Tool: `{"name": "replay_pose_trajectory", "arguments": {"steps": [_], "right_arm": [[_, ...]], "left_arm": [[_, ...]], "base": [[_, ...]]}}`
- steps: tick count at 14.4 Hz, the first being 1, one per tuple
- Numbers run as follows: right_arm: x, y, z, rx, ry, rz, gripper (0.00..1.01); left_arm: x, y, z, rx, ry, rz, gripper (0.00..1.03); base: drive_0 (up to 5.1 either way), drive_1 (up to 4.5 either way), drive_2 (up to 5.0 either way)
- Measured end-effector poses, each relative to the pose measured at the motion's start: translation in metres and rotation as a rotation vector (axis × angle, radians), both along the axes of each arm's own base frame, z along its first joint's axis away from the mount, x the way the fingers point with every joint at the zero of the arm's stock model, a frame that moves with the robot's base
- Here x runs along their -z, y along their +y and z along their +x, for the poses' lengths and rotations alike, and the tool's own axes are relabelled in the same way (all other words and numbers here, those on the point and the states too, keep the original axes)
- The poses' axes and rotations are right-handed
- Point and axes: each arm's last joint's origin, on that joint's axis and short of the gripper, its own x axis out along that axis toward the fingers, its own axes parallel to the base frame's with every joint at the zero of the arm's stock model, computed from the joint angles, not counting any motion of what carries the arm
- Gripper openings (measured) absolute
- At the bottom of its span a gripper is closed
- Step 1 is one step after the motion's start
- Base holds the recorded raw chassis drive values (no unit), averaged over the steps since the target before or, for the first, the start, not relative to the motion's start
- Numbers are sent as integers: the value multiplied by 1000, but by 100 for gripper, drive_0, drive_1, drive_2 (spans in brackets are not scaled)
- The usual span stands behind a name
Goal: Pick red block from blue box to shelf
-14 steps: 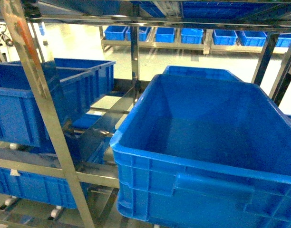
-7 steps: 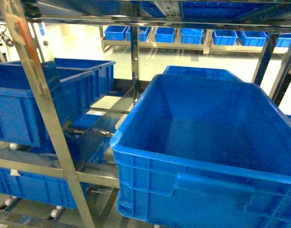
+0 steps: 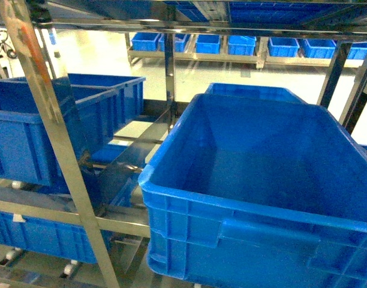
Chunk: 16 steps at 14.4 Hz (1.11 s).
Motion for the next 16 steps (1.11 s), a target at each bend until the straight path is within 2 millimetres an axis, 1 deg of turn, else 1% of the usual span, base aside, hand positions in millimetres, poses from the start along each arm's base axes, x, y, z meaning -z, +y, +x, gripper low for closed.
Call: {"name": "replay_pose_trajectory", "arguments": {"steps": [2,4,5,6,9,10,12,13,16], "right_arm": [[-4,7,14,-51,-6,1,23],[-9,19,32,-120,-25,-16,23],[-8,24,39,-145,-26,-28,23],[-5,27,45,-165,-25,-45,23],[12,39,64,-230,-6,-102,23],[18,43,70,-227,-19,-136,23],[28,51,78,-257,-26,-194,23],[37,57,97,-249,-52,-240,23],[40,56,102,-240,-69,-247,23]], "left_arm": [[0,0,0,0,0,0,98],[0,0,0,0,0,0,98],[0,0,0,0,0,0,98],[0,0,0,0,0,0,98],[0,0,0,0,0,0,98],[0,0,0,0,0,0,98],[0,0,0,0,0,0,98],[0,0,0,0,0,0,98],[0,0,0,0,0,0,98]], "base": [[0,0,0],[0,0,0],[0,0,0],[0,0,0],[0,0,0],[0,0,0],[0,0,0],[0,0,0],[0,0,0]]}}
